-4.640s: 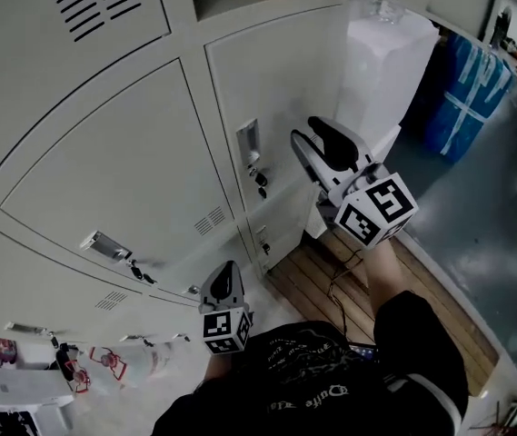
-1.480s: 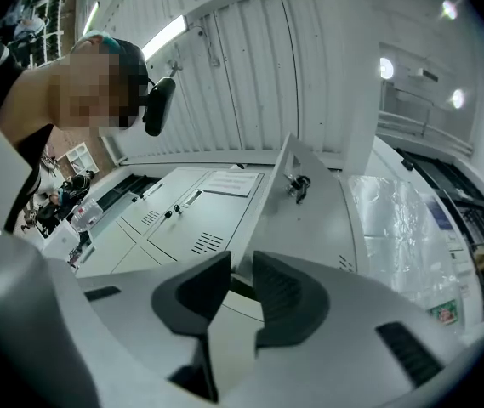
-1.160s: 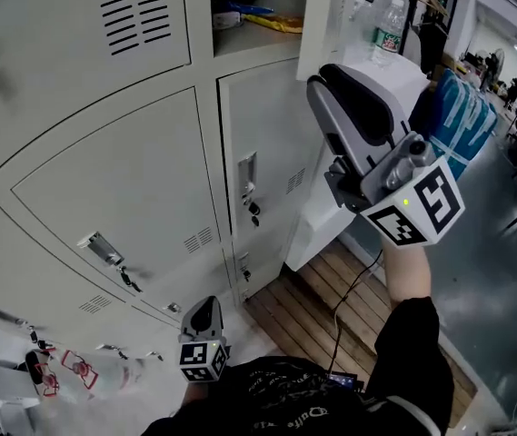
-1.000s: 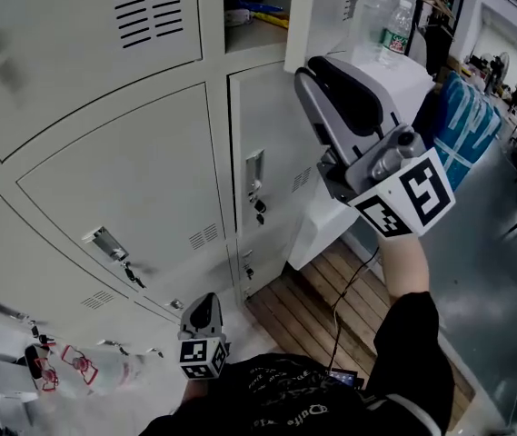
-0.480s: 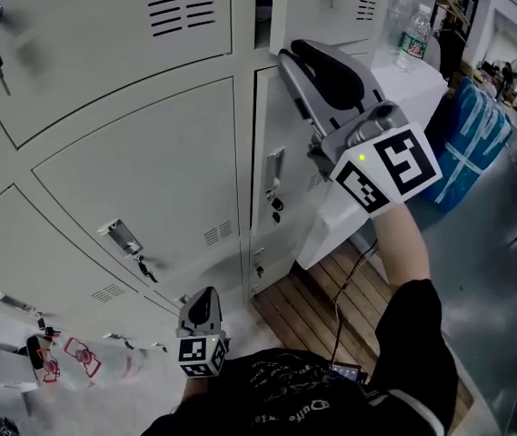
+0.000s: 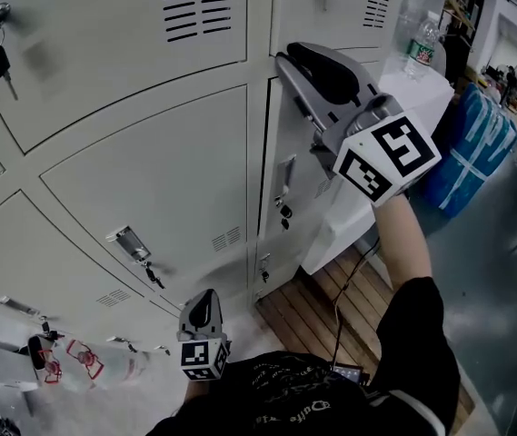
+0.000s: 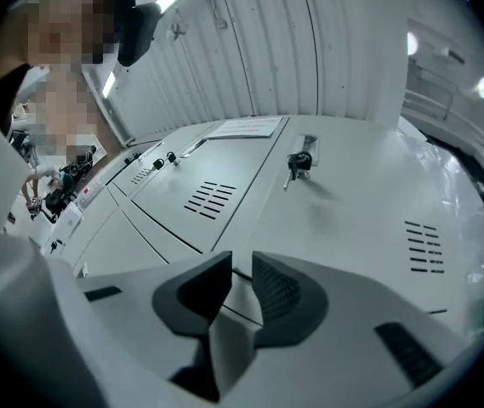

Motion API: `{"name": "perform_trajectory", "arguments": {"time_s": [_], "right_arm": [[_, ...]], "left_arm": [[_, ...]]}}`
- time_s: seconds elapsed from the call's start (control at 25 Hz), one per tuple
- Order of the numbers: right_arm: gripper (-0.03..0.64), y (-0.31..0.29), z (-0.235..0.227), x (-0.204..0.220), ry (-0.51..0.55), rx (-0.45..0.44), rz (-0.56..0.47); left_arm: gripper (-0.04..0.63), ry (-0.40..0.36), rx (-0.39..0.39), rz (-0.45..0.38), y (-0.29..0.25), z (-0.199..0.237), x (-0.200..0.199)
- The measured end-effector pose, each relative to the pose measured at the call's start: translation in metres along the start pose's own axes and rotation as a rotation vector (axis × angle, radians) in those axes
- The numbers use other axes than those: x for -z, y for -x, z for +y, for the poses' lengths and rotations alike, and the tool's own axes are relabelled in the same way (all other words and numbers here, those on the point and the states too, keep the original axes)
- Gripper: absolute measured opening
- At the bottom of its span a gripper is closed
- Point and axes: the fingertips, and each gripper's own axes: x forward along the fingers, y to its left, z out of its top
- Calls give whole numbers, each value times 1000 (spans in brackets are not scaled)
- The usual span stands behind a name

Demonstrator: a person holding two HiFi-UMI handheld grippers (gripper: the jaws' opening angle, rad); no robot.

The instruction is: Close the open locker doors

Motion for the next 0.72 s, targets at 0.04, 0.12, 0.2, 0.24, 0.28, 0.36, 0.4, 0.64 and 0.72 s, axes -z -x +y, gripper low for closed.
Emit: {"name": "perform_trajectory", "arguments": {"time_s": [0.04,0.12,0.2,0.24,0.28,0.36,0.4,0.64,0.72], "right_arm": [[74,-1,-1,1,-7,-3,6],[74,-5,-1,4,-26,-20,21],[74,-7,-2,5,-45,-32,26],[72,-8,-3,5,-53,-32,24],[72,-7,-4,6,-60,-30,20],[72,-7,-4,5,-65,-23,15],[72,-8,-4,5,-65,-19,12],[71,-7,-6,4,-110,-12,-21],[72,-7,-5,4,-112,-10,-24]], "left_arm": [[8,-1,2,0,-1,1,-1],[8,-3,-1,-4,-2,3,-1],[8,-5,-5,-9,-3,5,-1],[8,-5,-6,-11,-3,6,-1],[8,-4,-6,-9,-3,7,-1],[8,-3,-8,-3,-3,8,0],[8,-3,-8,-1,-3,9,0],[8,2,-7,5,-3,8,1],[8,6,-9,7,-1,6,2]]}}
